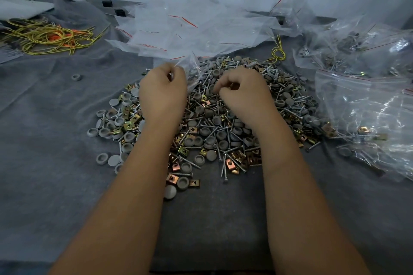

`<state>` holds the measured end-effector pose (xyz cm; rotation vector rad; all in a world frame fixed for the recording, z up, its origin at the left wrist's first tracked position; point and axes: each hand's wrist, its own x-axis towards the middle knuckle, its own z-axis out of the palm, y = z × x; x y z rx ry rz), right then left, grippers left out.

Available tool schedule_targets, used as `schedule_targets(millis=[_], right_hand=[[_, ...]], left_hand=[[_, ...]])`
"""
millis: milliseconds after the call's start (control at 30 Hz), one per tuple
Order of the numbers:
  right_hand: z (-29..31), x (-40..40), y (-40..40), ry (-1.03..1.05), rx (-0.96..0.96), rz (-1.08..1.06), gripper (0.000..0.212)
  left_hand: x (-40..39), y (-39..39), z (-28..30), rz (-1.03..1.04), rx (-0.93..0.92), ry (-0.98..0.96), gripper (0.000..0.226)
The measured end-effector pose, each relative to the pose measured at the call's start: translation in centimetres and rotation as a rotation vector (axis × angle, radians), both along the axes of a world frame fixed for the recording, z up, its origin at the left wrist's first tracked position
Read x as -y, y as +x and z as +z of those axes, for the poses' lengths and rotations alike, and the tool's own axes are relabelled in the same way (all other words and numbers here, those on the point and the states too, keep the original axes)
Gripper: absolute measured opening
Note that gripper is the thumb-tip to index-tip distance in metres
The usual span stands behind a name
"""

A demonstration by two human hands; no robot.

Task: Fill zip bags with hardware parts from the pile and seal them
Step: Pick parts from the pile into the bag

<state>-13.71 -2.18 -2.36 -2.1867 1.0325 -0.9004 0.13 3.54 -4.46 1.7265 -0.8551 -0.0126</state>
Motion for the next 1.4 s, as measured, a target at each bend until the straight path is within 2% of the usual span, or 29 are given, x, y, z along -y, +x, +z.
schedule_targets(millis=[167,267,433,500,567,633,767,867,1033,1167,1233,1400], right_hand=[[0.1,-0.9,0.9,-0.066,-0.270,0.260,0.027],[-0.1,-1.1,1.3,-0.178,-0.421,0.260,0.022],[-0.6,-0.9,1.3,-0.347,-0.536,0.158,0.018],[-0.8,-0.9,1.5,-0.415,-0.523,0.103,0.022],[-0.9,-1.0,1.5,-0.445,-0.431,0.063,0.018],[-0.8,-1.0,1.4,-0.430,-0.370,0.094,0.019],[-0.5,-1.3,1.3,-0.354,-0.413,0.214,0.021],[-0.6,-1.0,1.3,-0.336,-0.437,0.191,0.018],[-1.0,-0.6,1.3,-0.395,-0.523,0.109,0.030],[-1.1,-0.7,1.2,-0.421,-0.360,0.118,0.026],[-1.0,-0.7,1.2,-0.400,-0.393,0.159,0.028],[-0.8,-0.6,0.8,-0.243,-0.501,0.204,0.013]], left_hand=[[0.1,0.0,-0.1,0.017,-0.033,-0.009,0.029],[0.2,0.2,-0.1,0.015,-0.045,-0.018,0.030],[0.2,0.1,-0.1,0.009,-0.044,-0.009,0.030],[0.2,0.2,-0.1,0.005,-0.047,-0.008,0.030],[0.2,0.2,-0.1,0.005,-0.053,-0.013,0.031],[0.2,0.2,-0.1,0.008,-0.051,-0.011,0.032],[0.2,0.2,-0.1,0.013,-0.049,0.002,0.032],[0.2,0.2,-0.1,0.008,-0.046,0.007,0.033],[0.3,0.2,-0.1,0.011,-0.039,0.019,0.031],[0.3,0.2,-0.2,0.004,-0.053,0.017,0.031],[0.2,0.2,-0.2,0.004,-0.047,0.019,0.031],[0.2,0.2,-0.2,-0.004,-0.055,0.014,0.030]])
